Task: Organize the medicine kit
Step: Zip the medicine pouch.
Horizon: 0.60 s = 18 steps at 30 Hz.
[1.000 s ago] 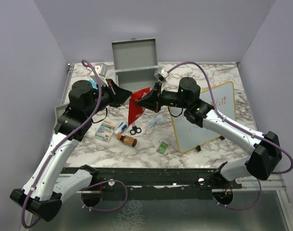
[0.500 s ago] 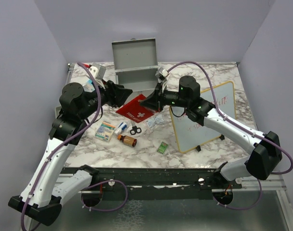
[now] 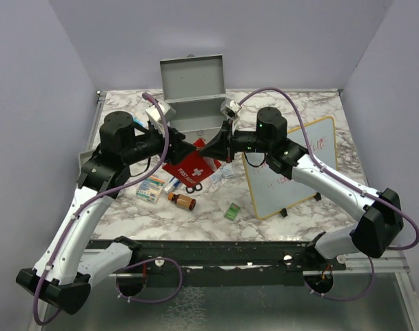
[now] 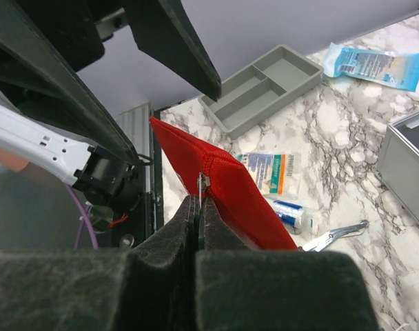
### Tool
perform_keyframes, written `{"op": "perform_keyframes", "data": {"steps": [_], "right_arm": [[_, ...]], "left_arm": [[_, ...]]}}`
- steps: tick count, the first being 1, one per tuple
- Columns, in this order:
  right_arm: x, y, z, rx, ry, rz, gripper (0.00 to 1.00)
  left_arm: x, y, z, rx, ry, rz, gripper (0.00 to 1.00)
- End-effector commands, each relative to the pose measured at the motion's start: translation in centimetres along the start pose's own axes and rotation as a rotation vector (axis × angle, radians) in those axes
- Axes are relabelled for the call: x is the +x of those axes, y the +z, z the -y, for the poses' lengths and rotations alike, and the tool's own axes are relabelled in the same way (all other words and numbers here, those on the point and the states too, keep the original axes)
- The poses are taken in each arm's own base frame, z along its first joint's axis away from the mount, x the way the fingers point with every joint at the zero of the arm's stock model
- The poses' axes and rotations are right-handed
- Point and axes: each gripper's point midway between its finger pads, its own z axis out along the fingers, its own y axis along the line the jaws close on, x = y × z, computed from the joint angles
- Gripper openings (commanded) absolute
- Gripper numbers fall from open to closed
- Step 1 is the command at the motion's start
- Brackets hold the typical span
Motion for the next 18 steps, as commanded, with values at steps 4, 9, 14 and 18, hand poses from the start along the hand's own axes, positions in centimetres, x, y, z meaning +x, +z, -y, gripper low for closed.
{"op": "perform_keyframes", "data": {"steps": [4, 9, 14, 18], "right_arm": [[-1.4, -0.2, -1.7, -0.074, -0.049, 0.020, 0.01], [-1.4, -0.2, -1.9, -0.088, -0.052, 0.017, 0.01], [-1.3, -0.3, -1.9, -0.091, -0.059, 0.011, 0.01], [-1.0, -0.3, -1.9, -0.093, -0.060, 0.002, 0.01]], "left_arm": [[1.4, 1.2, 1.2, 0.112, -0.078, -0.074, 0.53], [1.8, 2.2, 1.2, 0.134, -0.159, -0.106, 0.50], [2.1, 2.9, 1.5, 0.166, -0.232, -0.136, 0.47], [2.2, 3.2, 1.5, 0.169, -0.256, -0.143, 0.46]]}}
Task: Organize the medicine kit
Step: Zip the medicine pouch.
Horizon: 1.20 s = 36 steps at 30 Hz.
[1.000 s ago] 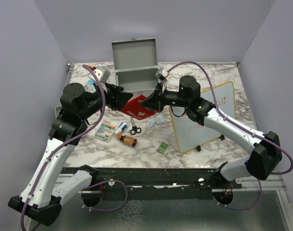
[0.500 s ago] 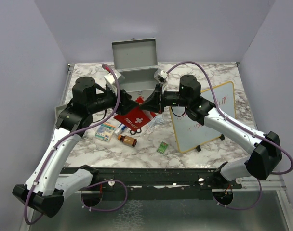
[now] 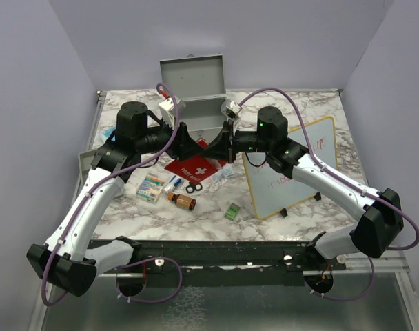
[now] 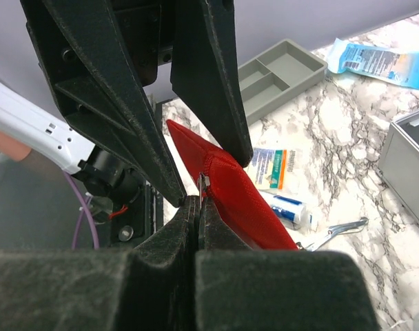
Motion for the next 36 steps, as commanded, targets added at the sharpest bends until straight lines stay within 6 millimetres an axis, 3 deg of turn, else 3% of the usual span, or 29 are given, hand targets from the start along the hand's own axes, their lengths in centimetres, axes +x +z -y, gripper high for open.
{"op": "perform_keyframes", "data": {"steps": [1, 6, 9, 11, 14, 19, 30, 36], "right_arm": [[-1.4, -0.1, -1.5, -0.059, -0.054, 0.020, 0.00], [-1.4, 0.0, -1.5, -0.061, -0.055, 0.020, 0.00], [-1.3, 0.0, -1.6, -0.064, -0.051, 0.016, 0.01], [-1.2, 0.0, -1.5, -0.064, -0.050, 0.014, 0.01], [-1.3, 0.0, -1.6, -0.067, -0.052, 0.014, 0.01], [-1.4, 0.0, -1.6, -0.066, -0.052, 0.014, 0.01], [-1.0, 0.2, -1.5, -0.079, -0.038, 0.001, 0.01], [-1.0, 0.3, -1.4, -0.072, -0.037, -0.001, 0.00]], "left_arm": [[-0.6, 0.1, 0.9, 0.042, -0.042, -0.001, 0.46], [-0.5, 0.1, 0.4, 0.016, -0.049, 0.001, 0.43], [-0.7, 0.1, 0.0, -0.009, -0.055, 0.012, 0.31], [-1.0, 0.0, -0.1, -0.022, -0.067, 0.022, 0.28], [-1.4, -0.1, -0.4, -0.050, -0.088, 0.040, 0.38], [-1.4, -0.1, -0.5, -0.049, -0.097, 0.043, 0.44], [-1.7, 0.3, -0.7, -0.049, -0.133, 0.064, 0.44], [-1.9, 0.5, -0.9, -0.060, -0.167, 0.072, 0.38]]}}
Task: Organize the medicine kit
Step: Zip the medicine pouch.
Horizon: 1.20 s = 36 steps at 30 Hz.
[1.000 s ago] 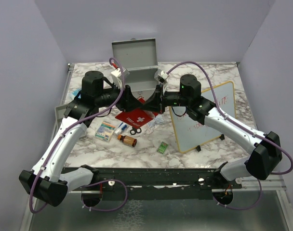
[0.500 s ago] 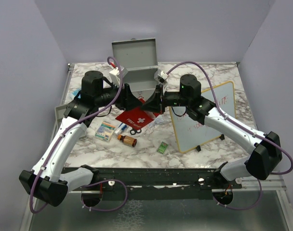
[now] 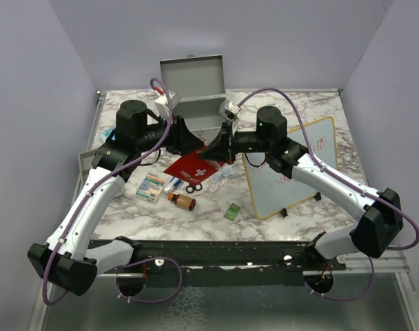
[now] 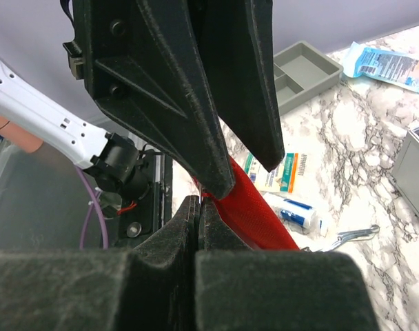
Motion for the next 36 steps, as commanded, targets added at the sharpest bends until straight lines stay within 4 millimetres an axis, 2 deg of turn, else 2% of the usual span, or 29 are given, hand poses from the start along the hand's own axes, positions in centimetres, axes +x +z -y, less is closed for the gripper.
{"op": "perform_keyframes", "data": {"steps": [1, 13, 18, 21, 27, 32, 36], "right_arm": [[-1.0, 0.3, -0.6, -0.032, -0.024, 0.007, 0.01], [-0.9, 0.4, -0.1, -0.003, -0.007, 0.005, 0.01], [-0.8, 0.4, 0.3, 0.018, 0.003, 0.004, 0.01], [-0.5, 0.4, 0.6, 0.040, 0.028, 0.002, 0.01], [0.9, 0.4, 1.1, 0.076, 0.116, 0.034, 0.01], [2.4, 0.5, 1.6, 0.095, 0.200, 0.063, 0.00], [2.2, 0.3, 2.0, 0.127, 0.202, 0.078, 0.01]], "left_arm": [[-0.7, 0.2, -0.2, -0.016, -0.021, 0.026, 0.38], [0.6, -0.6, -0.2, -0.026, 0.000, -0.016, 0.38], [0.7, -0.7, 0.2, -0.004, -0.001, -0.021, 0.19], [0.6, -0.9, 0.4, -0.003, 0.013, -0.015, 0.00], [-1.5, -1.9, 0.3, -0.075, 0.034, 0.063, 0.00], [-3.6, -2.6, 1.9, -0.049, 0.021, 0.116, 0.00], [-4.8, -3.3, 2.3, -0.075, 0.014, 0.159, 0.00]]}}
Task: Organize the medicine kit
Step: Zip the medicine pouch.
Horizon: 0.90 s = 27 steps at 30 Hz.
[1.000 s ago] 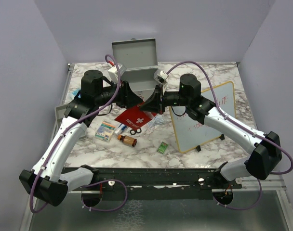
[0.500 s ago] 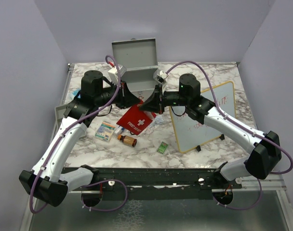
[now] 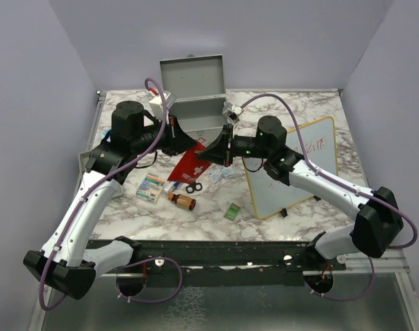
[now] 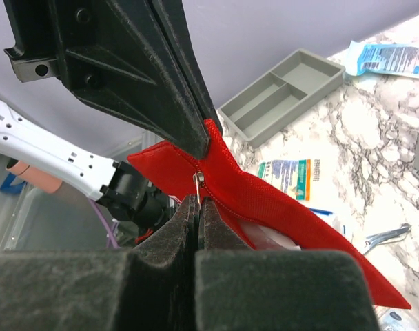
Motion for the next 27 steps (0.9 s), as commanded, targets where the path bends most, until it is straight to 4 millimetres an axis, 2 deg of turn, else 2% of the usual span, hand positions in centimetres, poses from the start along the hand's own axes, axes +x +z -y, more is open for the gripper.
{"op": "perform_keyframes", "data": {"steps": [1, 10, 19, 22, 25, 27], "right_arm": [[0.6, -0.4, 1.0, 0.076, 0.055, 0.013, 0.00], [0.7, -0.6, 2.7, 0.171, 0.058, 0.010, 0.01], [0.6, -0.9, 3.6, 0.213, 0.062, 0.010, 0.01], [0.5, -0.8, 3.6, 0.207, 0.052, 0.003, 0.00], [-0.3, -0.5, 2.7, 0.153, 0.027, 0.008, 0.00], [-1.3, -0.3, 1.9, 0.113, 0.004, 0.025, 0.01]], "left_arm": [[-5.0, -2.3, 2.4, -0.001, 0.047, 0.174, 0.00], [-5.4, -3.0, 2.3, -0.033, 0.060, 0.192, 0.00], [-6.7, -4.2, 2.0, -0.091, 0.111, 0.242, 0.00], [-6.8, -4.1, 1.9, -0.094, 0.101, 0.245, 0.00], [-6.6, -3.9, 1.5, -0.107, 0.091, 0.246, 0.00], [-6.1, -3.6, 1.2, -0.103, 0.097, 0.235, 0.13]]}}
